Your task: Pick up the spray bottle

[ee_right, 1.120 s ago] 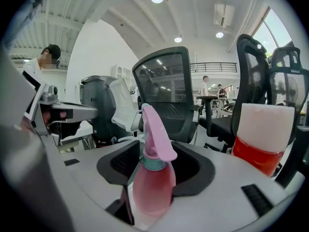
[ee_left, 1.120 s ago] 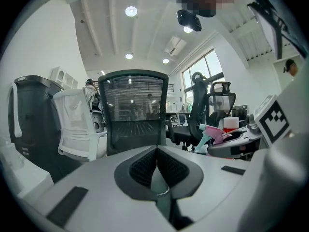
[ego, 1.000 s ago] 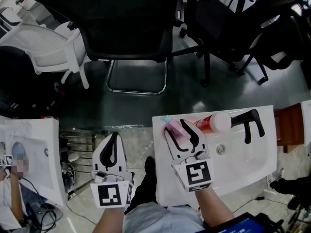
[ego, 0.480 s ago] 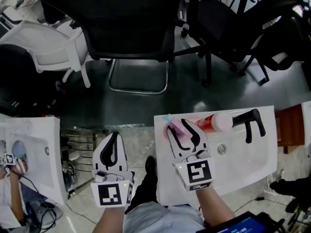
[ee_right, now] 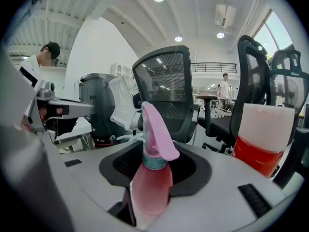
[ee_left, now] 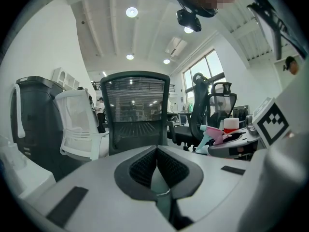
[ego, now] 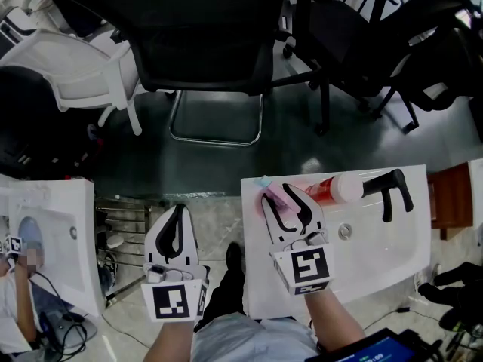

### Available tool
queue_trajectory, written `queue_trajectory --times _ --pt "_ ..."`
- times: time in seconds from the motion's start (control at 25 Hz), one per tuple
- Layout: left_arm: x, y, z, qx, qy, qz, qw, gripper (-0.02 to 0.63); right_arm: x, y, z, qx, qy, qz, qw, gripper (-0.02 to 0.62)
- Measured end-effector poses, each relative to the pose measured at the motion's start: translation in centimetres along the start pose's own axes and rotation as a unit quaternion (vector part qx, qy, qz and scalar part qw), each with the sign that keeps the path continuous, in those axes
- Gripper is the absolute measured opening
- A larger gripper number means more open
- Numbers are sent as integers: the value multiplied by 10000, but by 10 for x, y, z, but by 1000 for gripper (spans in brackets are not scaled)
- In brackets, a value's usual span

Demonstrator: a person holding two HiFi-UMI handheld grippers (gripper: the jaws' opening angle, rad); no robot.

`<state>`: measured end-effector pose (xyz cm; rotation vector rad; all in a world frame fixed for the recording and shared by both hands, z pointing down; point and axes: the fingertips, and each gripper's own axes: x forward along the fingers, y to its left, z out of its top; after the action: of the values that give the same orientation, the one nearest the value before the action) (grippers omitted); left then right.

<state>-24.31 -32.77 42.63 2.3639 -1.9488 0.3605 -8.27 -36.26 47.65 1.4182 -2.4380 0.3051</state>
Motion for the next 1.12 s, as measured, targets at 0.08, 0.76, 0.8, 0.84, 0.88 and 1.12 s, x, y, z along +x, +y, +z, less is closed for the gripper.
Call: queue_trajectory --times 0.08,0.76,0.8,0.84,0.88,1.12 --pt "0 0 0 6 -20 6 10000 15 0 -1 0 -51 -46 -16 10000 172" --pt "-17 -4 18 58 -176 44 9998 15 -20 4 18 -101 -263 7 9996 164" --pt "-19 -5 20 68 -197 40 9998 15 -23 4 22 -103 -310 -20 9995 164" --pt "-21 -7 22 77 -218 38 9997 15 -26 3 26 -104 -346 -41 9993 164" --pt "-23 -9 24 87 -237 39 9997 15 -30 4 28 -112 -366 -35 9993 163" --pt "-38 -22 42 146 -421 28 9990 15 -53 6 46 -189 -712 24 9973 164"
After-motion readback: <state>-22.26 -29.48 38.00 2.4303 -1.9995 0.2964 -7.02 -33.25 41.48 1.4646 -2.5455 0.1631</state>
